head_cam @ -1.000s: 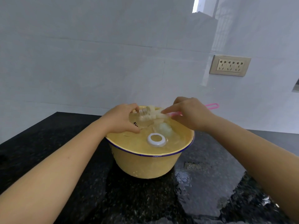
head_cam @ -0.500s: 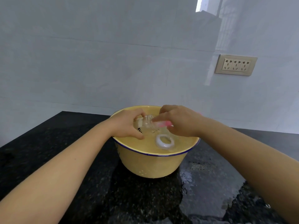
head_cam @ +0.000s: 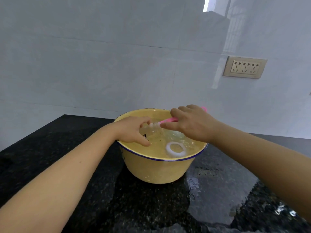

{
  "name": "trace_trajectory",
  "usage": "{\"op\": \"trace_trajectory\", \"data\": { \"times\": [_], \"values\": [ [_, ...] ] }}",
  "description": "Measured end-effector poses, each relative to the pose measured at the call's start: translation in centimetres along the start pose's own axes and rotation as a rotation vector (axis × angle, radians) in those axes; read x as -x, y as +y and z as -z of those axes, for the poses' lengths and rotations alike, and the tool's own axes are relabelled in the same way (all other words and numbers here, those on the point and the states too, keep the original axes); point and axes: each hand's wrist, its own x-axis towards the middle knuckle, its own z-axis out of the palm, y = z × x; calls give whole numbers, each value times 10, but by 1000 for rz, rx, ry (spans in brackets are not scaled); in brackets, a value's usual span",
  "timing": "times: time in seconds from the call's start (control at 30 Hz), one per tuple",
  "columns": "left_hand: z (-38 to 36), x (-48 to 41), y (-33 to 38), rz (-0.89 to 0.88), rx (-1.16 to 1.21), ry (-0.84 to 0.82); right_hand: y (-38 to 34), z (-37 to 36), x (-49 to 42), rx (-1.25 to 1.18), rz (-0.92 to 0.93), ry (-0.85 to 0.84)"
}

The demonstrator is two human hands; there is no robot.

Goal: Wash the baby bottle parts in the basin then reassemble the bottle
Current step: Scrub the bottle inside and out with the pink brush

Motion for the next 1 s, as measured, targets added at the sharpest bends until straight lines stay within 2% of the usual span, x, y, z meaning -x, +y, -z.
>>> {"op": "trace_trajectory", "data": {
  "times": [0.13, 0.23, 0.4, 0.73, 1.0],
  "values": [
    [0, -2, 2, 8, -21, -65, 2, -7, -2, -106, -51, -87],
    [0, -2, 4, 16, -79, -121, -5, -3, -3, -214, -105, -260],
    [-2, -2, 8, 6, -228, -215, -14, 5, -8, -304, -116, -457],
    [-3, -2, 8, 4, -238, -237, -13, 11, -8, -902, -314, -758],
    [-1, 2, 11, -48, -198, -215, -9, 20, -8, -1276, -451, -802]
  ]
}}
